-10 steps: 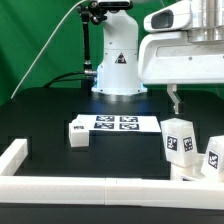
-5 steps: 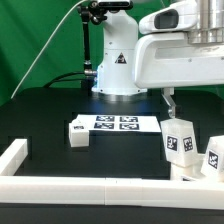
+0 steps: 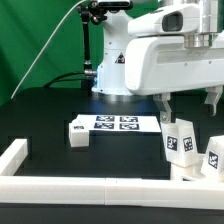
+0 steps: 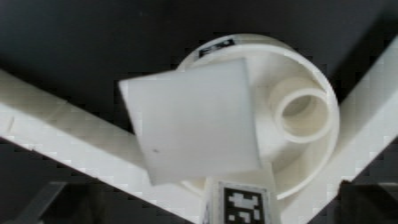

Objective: Assemble stool

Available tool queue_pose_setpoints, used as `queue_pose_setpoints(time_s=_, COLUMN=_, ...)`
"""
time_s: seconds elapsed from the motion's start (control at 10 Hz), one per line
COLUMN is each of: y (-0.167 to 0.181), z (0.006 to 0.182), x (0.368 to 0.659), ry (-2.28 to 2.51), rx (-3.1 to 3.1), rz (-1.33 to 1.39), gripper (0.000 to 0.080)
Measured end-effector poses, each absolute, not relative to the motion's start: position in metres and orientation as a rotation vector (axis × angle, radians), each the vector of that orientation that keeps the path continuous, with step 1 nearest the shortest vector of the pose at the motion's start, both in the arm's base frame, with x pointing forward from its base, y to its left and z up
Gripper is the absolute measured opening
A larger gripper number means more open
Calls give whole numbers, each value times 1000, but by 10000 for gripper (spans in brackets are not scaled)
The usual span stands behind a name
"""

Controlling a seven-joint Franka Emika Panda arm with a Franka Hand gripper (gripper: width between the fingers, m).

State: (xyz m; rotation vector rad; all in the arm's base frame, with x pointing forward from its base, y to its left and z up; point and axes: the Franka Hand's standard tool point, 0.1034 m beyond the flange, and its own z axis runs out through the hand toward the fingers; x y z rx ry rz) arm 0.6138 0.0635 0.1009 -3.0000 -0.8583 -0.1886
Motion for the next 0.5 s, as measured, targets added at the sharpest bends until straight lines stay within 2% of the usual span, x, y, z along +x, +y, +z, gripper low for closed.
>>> queue_pose_setpoints(time_s=0.5, y=54, z=88, x=611, ry=-874, rx=-3010, rz=-184, gripper=648)
